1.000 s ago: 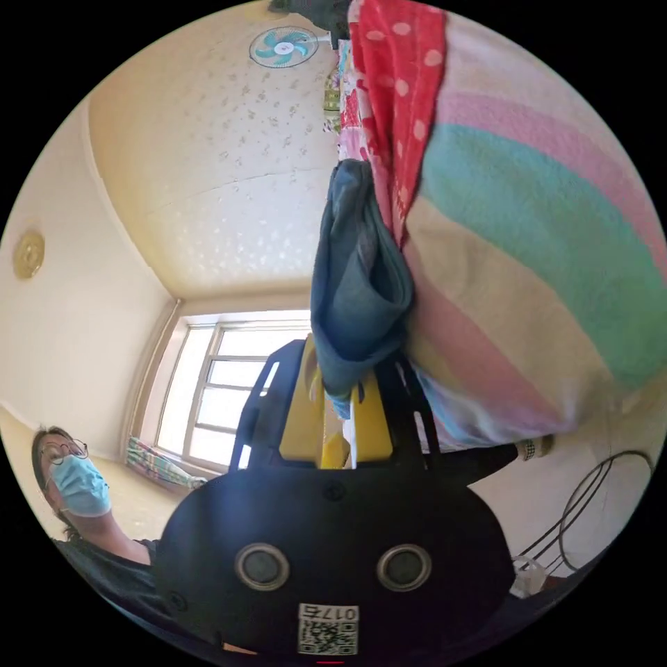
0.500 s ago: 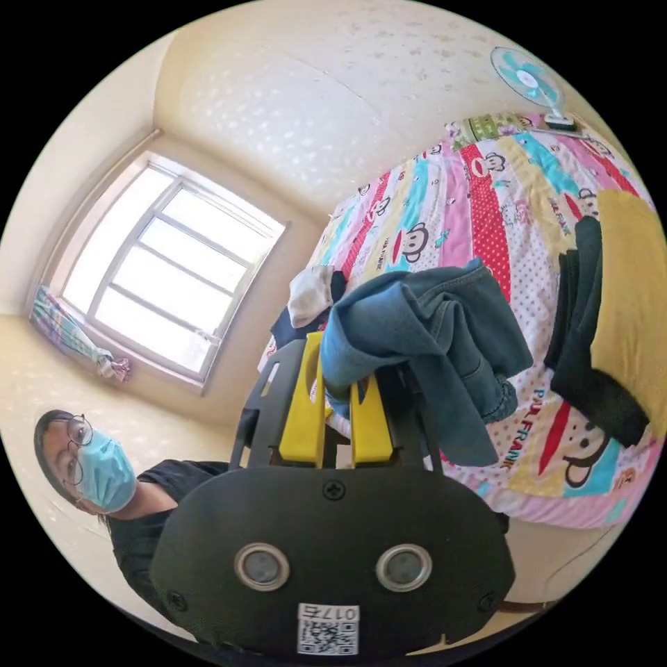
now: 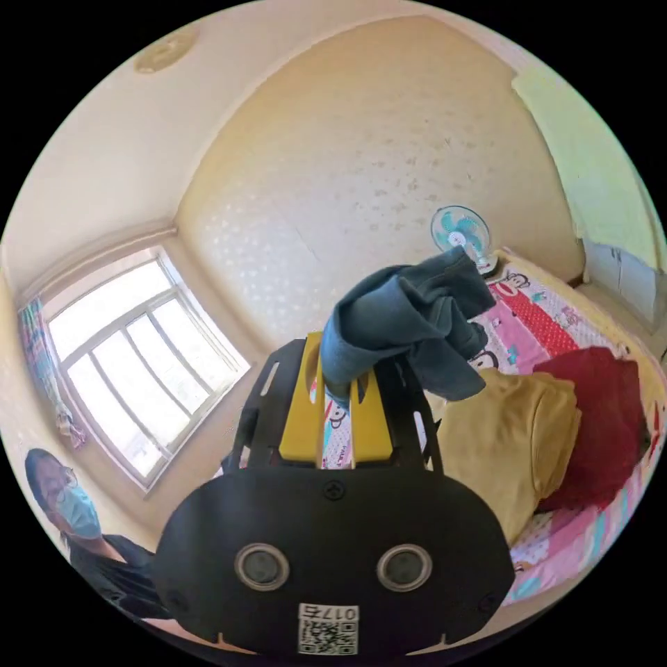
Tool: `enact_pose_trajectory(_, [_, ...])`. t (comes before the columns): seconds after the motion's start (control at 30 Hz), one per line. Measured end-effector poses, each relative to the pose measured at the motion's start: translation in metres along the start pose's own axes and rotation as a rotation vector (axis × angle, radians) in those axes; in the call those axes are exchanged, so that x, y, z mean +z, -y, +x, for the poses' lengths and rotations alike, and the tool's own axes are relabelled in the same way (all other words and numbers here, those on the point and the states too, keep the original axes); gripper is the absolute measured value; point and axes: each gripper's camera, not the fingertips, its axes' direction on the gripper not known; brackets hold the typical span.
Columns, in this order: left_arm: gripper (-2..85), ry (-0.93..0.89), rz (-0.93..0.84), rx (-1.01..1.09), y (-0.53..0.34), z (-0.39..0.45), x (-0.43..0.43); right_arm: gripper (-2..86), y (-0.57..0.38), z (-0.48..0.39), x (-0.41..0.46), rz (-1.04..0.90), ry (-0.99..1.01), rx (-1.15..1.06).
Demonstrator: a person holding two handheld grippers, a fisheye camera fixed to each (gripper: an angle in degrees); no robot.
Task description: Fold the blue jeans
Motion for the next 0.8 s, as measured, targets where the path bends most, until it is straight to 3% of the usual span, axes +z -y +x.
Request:
enact_pose_trajectory(0.1, [6.5,-0.012,0.007,-0.009,0.011,0.001,-0.017,2.0,-0.080,0.107,-0.021,0.011,-0.088,0.306])
enact_pose_trajectory(0.13, [6.5,-0.005,0.003,-0.002,0.016,0.003,-0.023,2.0,-0.097,0.124,-0.027,0.038,-0.044,0.349])
enact_pose_trajectory(0.2, [6.4,0.002,-0.005,0.006,0.024,0.005,-0.033,1.9,-0.149,0.169,-0.049,0.196,0.246,0.479])
enact_pose_trajectory(0.27, [6.2,-0.004,-0.006,-0.001,0.032,0.003,-0.047,1.9,-0.162,0.168,-0.057,0.221,0.301,0.506])
enact_pose_trajectory(0.37, [6.3,0.007,-0.011,0.018,0.045,0.009,-0.064,1.8,-0.143,0.113,-0.054,0.159,0.406,0.444])
enact_pose_trajectory(0.5, [6.6,-0.041,-0.108,0.186,0.070,0.063,-0.059,2.0,-0.096,-0.033,-0.039,-0.070,0.305,0.225])
enact_pose_trajectory(0.63, [9.8,-0.364,-0.204,0.187,0.107,0.152,0.000,2.2,-0.096,-0.125,-0.022,-0.201,0.254,0.178])
enact_pose_trajectory(0.73, [13.6,-0.709,-0.261,-0.015,0.119,0.200,0.066,2.2,-0.122,-0.165,0.003,-0.315,0.320,0.239])
enact_pose_trajectory(0.8, [15.7,-0.772,-0.193,-0.190,0.115,0.213,0.091,2.1,-0.151,-0.192,0.021,-0.396,0.388,0.244])
